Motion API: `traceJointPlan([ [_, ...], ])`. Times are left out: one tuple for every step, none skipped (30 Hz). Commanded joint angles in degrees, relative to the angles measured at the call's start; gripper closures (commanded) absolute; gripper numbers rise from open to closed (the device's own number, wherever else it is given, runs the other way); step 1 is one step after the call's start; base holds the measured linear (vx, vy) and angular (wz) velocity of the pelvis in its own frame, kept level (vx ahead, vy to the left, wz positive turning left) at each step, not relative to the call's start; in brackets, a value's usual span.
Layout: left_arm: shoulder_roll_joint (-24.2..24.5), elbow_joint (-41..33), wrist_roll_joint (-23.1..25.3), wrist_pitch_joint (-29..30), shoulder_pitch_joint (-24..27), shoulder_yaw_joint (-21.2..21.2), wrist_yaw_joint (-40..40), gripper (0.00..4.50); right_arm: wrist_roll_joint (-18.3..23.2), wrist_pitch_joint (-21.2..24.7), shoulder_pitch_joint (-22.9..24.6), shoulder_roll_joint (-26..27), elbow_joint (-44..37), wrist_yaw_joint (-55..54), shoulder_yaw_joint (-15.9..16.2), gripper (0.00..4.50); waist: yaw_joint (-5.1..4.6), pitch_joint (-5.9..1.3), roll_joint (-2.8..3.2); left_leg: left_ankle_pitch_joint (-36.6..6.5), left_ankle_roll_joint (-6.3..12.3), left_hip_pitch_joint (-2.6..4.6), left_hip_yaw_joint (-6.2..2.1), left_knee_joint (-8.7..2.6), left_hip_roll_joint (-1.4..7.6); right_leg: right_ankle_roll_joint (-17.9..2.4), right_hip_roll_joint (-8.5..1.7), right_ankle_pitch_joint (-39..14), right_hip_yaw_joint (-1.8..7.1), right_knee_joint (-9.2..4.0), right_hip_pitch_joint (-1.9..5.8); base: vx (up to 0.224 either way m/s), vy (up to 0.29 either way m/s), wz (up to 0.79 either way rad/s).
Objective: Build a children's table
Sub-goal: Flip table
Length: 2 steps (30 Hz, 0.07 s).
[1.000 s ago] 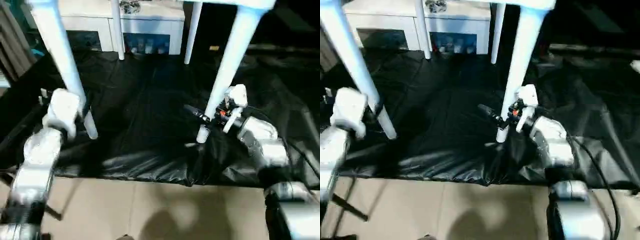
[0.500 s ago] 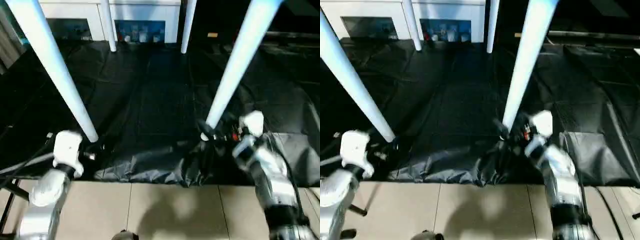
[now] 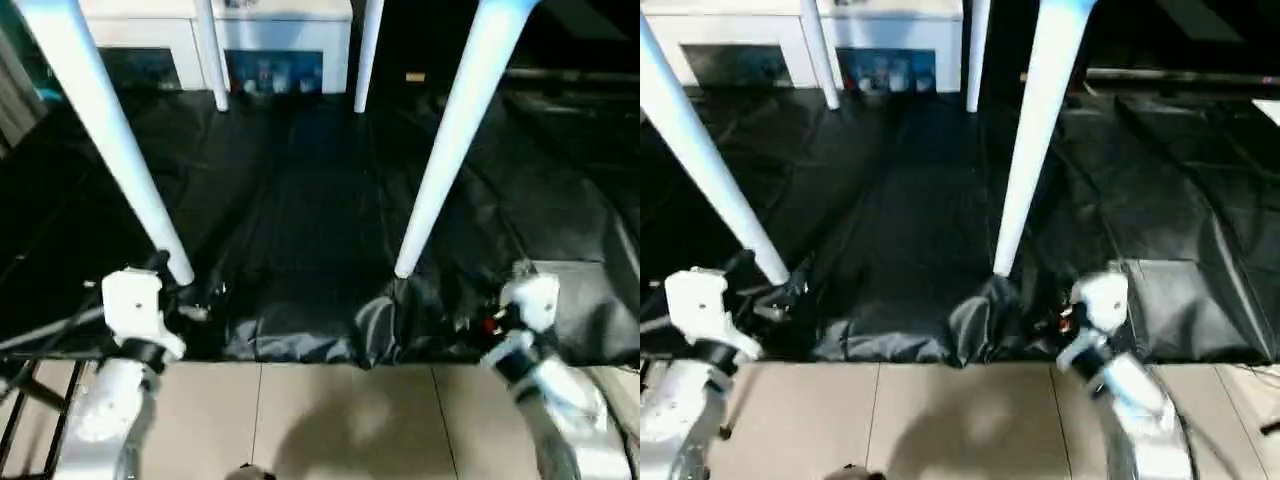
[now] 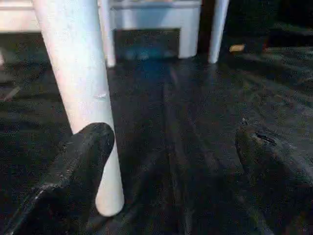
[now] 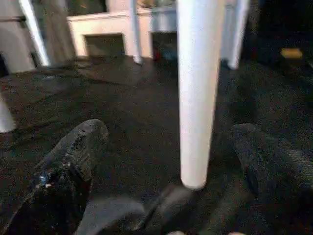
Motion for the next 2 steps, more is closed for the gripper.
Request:
traceJointPlan([
  [-0.4,-2.0,2.5,1.5,0.3,-1.0,2.3,0.02,-1.0,3.4,0.7,0.6,-3.3,-3.2,0.9,0.00,-0.26,-2.07,0.11,-15.2,-1.51,1.20,-2.31,-5.27,3.64,-5.8,-3.19,-6.8,2.53,-4.84,1.10,0.000,0.000,0.00],
  [-0.5,-2.5,3.6,1.1,0.4,-1.3,2.9,0.02,-1.6,4.3,1.0,1.0,-4.0,-4.3,1.4,0.00,-0.32,-2.04,0.54,-15.3,-1.67,1.22,-2.39,-5.35,3.62,-5.8,-3.17,-6.8,2.53,-4.86,1.08,0.000,0.000,0.00],
])
